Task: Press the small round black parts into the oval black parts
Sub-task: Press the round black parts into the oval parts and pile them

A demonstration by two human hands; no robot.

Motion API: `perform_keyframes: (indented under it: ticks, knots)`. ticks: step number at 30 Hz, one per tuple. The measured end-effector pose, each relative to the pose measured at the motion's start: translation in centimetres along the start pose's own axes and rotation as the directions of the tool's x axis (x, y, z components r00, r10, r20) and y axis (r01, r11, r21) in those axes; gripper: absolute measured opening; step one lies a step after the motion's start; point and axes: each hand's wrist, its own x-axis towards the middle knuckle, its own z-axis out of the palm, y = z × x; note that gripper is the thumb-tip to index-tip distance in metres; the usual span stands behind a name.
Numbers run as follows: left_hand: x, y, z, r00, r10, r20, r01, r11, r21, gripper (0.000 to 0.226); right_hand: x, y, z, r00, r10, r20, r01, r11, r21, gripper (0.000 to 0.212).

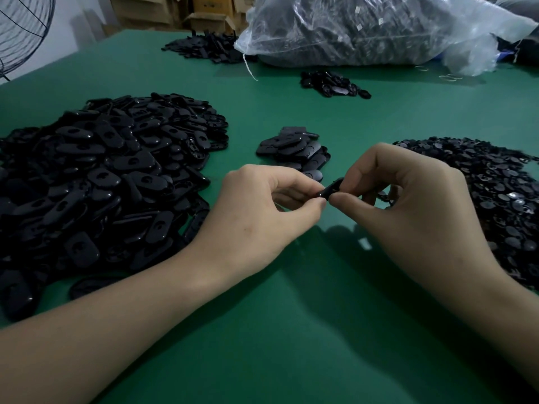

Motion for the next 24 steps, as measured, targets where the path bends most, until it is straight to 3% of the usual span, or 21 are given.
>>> perform_keyframes:
  ticks: [7, 13, 17, 20, 24]
  knots:
    - [-0.04, 0.03, 0.07, 1.0, 0.019, 0.001, -0.019, 1.0, 0.018, 0.013, 0.05, 0.35, 0.11, 0.998, 0.056, 0.012, -0.057, 0.996, 0.064, 0.022]
    - [0.18, -0.07, -0.13, 0.999, -0.01, 0.049, 0.015, 0.994, -0.106, 0.015, 0.45, 0.75, -0.25, 0.981, 0.175, 0.078, -0.19, 0.941, 0.28, 0.029]
    - [0.19, -0.06, -0.08, 0.997, 0.021, 0.076, -0.012, 0.993, -0.118, 0.016, 0.57, 0.87, -0.14, 0.971, 0.202, 0.128, -0.238, 0.879, 0.413, 0.022]
    - [0.11, 0.02, -0.04, 0.996, 0.046, 0.078, -0.034, 0.988, -0.147, 0.017, 0.46, 0.76, -0.19, 0.978, 0.165, 0.126, -0.203, 0.891, 0.406, 0.02]
    - [0.1, 0.17, -0.12, 0.997, 0.014, 0.073, 0.002, 0.977, -0.215, 0.011, 0.28, 0.38, -0.28, 0.992, 0.099, 0.078, -0.115, 0.966, 0.231, 0.023]
